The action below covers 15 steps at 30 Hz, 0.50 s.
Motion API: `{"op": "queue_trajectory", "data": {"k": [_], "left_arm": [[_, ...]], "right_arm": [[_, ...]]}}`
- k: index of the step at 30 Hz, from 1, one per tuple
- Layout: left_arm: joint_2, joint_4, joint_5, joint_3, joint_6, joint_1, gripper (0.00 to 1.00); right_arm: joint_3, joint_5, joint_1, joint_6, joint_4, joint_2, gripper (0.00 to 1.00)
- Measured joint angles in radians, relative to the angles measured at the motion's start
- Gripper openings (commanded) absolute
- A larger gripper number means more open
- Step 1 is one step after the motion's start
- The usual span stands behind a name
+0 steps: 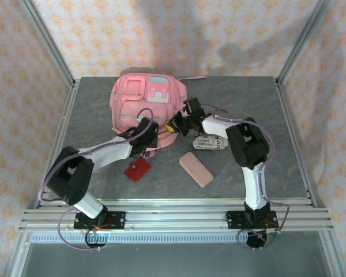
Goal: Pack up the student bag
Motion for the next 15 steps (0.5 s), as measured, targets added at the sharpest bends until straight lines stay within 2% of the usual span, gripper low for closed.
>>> {"op": "queue_trajectory", "data": {"k": [7,12,15], "left_arm": [[-0.138,0.019,-0.018,-0.119,-0.031,0.166,0.0],[-0.148,0.016,0.006,-0.119,-0.031,0.17,0.0],[-0.145,0.014,0.012,-0.112,-0.031,0.125,0.0]], "right_arm": [[-0.005,-0.004,-0.006,-0.001,0.006,-0.006,0.0],[0.008,-0.003,-0.025,-0.005,-0.007,-0.008,0.0],[0.057,0.0,-0.046,-0.017,-0.055,-0.008,0.0]]}}
